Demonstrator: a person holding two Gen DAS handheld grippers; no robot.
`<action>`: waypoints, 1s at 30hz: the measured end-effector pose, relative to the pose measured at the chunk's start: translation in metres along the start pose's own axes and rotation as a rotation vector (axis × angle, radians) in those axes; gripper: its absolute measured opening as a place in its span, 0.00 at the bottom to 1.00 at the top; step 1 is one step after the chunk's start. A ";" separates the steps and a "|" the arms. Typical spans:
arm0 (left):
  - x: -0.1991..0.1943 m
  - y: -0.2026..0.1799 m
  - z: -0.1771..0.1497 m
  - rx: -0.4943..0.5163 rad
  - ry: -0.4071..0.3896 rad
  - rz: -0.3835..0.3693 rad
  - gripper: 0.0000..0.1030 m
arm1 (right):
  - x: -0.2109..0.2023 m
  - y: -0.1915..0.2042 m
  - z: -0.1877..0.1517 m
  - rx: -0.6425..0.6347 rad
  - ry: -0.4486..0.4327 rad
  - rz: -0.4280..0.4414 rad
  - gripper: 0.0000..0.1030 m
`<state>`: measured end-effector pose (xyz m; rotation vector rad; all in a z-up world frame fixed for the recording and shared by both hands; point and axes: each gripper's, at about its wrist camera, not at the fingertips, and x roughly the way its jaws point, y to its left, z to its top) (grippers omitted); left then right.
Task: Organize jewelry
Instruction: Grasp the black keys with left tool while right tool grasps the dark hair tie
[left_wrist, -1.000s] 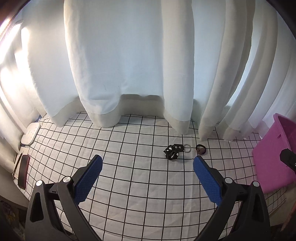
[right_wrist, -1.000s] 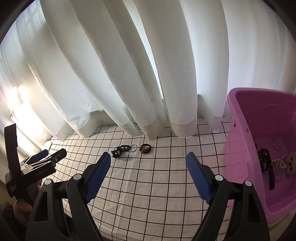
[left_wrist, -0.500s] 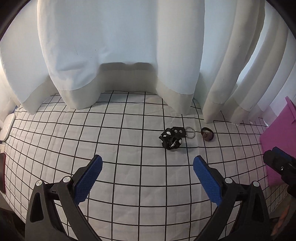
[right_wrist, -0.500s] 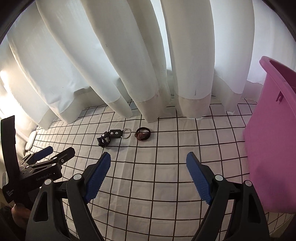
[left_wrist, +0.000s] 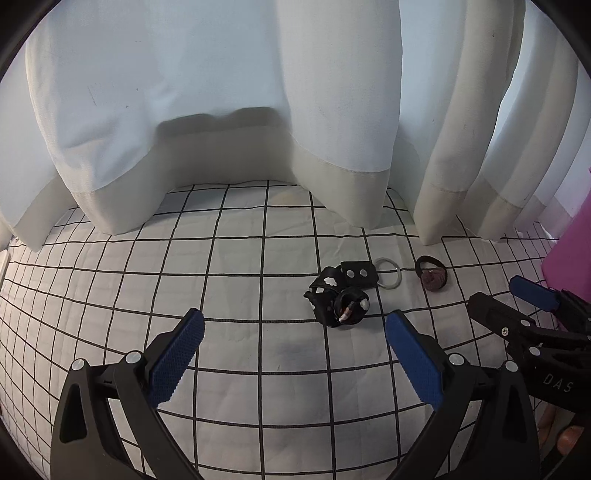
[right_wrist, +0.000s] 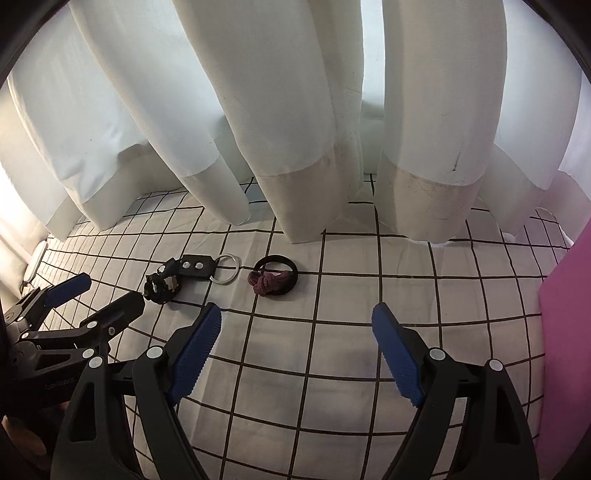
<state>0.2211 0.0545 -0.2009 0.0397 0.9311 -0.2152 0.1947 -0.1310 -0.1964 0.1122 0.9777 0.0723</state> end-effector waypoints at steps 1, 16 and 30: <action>0.003 0.000 0.001 0.001 0.003 -0.003 0.94 | 0.004 0.002 0.000 -0.014 0.003 -0.003 0.77; 0.037 0.004 0.003 0.042 0.016 0.038 0.94 | 0.041 0.003 0.017 -0.086 0.030 -0.053 0.78; 0.069 0.008 0.014 0.017 0.055 0.008 0.94 | 0.055 0.003 0.023 -0.119 0.033 -0.100 0.78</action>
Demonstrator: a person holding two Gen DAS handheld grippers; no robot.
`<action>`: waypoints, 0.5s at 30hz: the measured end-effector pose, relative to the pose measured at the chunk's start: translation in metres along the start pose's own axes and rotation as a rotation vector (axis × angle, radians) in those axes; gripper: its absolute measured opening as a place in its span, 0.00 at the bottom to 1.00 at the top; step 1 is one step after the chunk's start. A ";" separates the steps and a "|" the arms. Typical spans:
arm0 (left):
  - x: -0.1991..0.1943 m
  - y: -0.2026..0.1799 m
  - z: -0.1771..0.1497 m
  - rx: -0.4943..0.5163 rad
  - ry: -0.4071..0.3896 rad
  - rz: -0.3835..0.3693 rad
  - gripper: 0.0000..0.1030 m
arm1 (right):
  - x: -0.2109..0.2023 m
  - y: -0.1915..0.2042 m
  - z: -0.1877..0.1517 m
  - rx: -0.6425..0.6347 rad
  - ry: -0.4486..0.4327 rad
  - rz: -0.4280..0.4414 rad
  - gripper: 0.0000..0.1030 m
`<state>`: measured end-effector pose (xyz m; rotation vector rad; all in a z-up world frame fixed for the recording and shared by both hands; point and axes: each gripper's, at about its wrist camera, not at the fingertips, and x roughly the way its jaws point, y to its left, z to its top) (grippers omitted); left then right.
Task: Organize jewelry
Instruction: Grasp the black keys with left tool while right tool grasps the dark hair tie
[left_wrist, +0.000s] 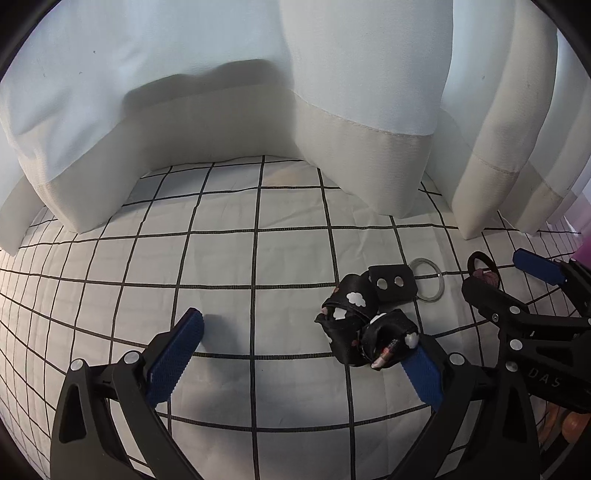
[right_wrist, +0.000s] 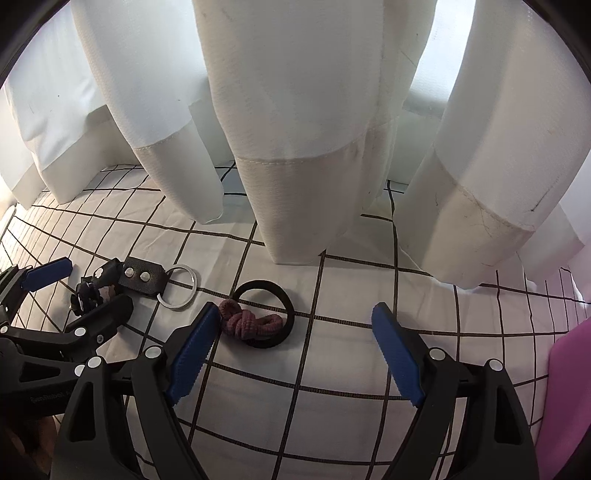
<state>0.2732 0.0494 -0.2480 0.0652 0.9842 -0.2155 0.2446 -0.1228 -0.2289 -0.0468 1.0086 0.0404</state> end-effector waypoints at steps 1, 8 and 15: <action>0.001 0.000 0.001 -0.002 -0.004 0.001 0.95 | 0.001 0.000 0.001 0.001 -0.006 0.001 0.78; 0.004 -0.006 -0.003 -0.013 -0.019 0.013 0.89 | 0.000 -0.001 -0.002 -0.003 -0.029 0.004 0.77; -0.001 -0.023 -0.020 -0.029 -0.033 0.024 0.79 | -0.002 0.002 -0.004 -0.005 -0.037 -0.007 0.77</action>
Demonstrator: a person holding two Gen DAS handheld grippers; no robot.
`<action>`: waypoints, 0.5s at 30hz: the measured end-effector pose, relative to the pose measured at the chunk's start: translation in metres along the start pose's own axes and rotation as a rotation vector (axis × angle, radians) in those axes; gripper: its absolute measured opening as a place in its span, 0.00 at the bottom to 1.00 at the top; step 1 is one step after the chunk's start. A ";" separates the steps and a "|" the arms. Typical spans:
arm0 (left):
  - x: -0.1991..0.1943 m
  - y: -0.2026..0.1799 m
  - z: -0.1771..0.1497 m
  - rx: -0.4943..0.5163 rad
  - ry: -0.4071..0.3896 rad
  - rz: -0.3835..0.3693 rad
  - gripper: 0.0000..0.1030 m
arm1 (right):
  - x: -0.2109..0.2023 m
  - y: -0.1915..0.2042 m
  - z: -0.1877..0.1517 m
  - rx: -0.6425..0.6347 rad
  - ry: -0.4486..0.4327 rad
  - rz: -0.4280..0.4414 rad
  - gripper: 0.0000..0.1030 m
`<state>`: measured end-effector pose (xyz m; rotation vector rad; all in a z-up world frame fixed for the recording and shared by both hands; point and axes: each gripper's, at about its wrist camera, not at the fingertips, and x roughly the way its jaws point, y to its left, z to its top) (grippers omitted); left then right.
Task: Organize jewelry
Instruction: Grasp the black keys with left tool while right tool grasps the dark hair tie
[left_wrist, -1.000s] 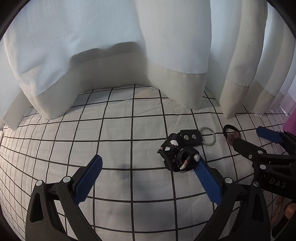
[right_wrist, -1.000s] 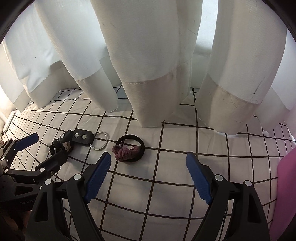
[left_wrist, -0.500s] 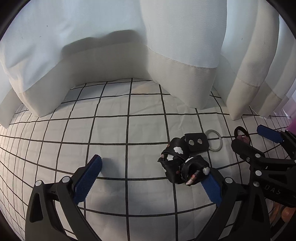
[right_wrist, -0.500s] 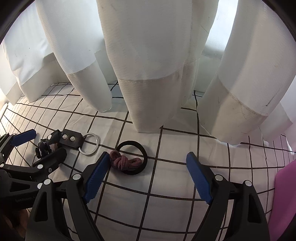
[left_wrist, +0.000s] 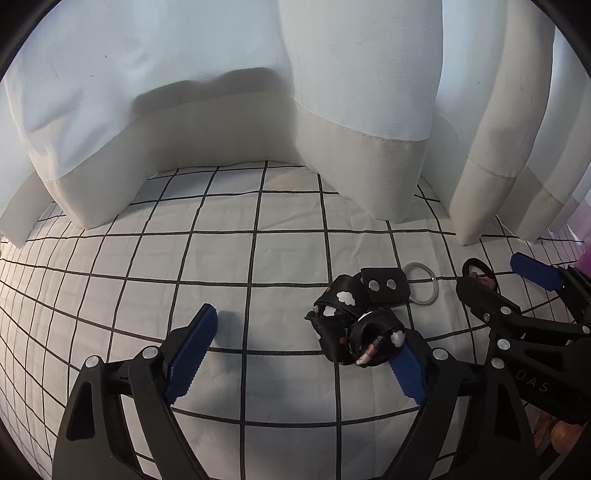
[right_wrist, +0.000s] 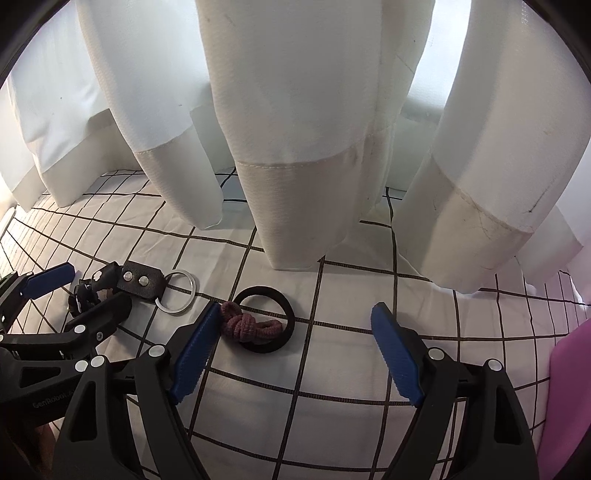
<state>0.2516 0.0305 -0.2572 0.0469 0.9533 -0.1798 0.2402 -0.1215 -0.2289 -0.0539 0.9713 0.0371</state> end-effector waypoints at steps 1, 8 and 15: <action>-0.001 -0.002 -0.001 0.000 -0.004 0.000 0.75 | 0.000 0.000 0.000 -0.002 0.000 0.000 0.77; -0.011 -0.004 -0.014 0.003 -0.020 -0.006 0.52 | -0.001 0.008 0.000 -0.028 -0.003 0.007 0.67; -0.017 -0.006 -0.016 0.006 -0.029 -0.011 0.24 | -0.005 0.022 0.000 -0.066 -0.015 0.034 0.34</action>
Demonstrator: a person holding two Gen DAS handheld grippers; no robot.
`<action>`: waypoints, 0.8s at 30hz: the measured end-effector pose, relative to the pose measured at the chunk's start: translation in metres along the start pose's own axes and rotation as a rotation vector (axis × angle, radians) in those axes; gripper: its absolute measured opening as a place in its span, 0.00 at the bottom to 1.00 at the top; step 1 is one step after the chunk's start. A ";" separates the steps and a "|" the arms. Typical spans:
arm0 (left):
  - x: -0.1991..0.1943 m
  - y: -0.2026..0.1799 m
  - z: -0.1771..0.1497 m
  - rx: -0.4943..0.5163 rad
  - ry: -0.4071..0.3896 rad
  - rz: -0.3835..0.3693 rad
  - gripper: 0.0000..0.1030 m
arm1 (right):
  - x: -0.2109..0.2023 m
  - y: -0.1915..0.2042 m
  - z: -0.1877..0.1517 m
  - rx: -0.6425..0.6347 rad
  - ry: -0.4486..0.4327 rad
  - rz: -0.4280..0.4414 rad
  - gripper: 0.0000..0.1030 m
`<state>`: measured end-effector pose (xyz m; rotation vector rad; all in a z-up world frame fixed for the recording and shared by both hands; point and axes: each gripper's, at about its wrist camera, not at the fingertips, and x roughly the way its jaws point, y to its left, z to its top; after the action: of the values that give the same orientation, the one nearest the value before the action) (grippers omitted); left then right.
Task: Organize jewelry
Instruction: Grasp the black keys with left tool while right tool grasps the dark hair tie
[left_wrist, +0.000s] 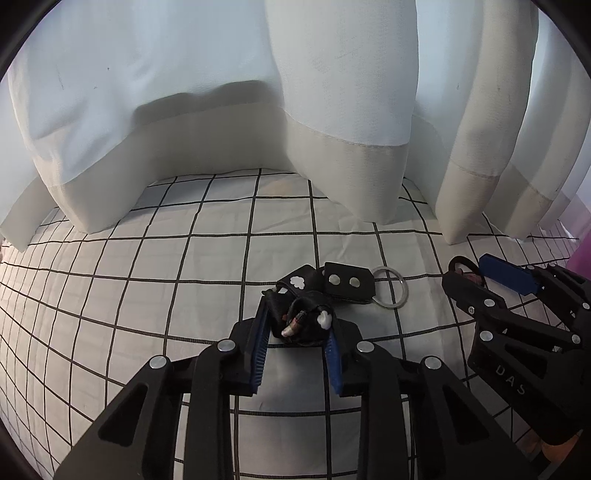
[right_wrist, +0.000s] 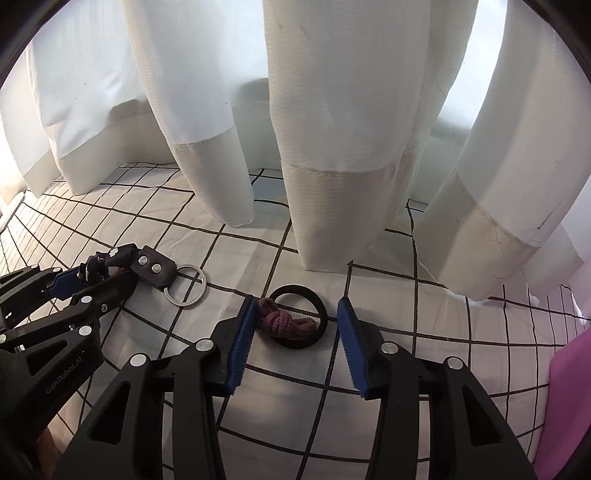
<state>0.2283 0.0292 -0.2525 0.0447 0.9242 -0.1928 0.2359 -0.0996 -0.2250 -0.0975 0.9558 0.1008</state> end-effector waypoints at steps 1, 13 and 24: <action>-0.001 0.001 -0.001 -0.006 0.000 -0.004 0.22 | 0.000 0.003 0.000 -0.008 -0.001 -0.002 0.28; -0.018 0.022 -0.008 -0.033 0.000 -0.018 0.20 | -0.022 -0.013 -0.016 0.106 -0.004 0.068 0.25; -0.064 0.018 -0.013 0.008 0.000 -0.053 0.20 | -0.071 -0.016 -0.035 0.134 0.004 0.056 0.25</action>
<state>0.1843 0.0574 -0.2102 0.0272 0.9248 -0.2457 0.1686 -0.1227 -0.1860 0.0532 0.9671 0.0882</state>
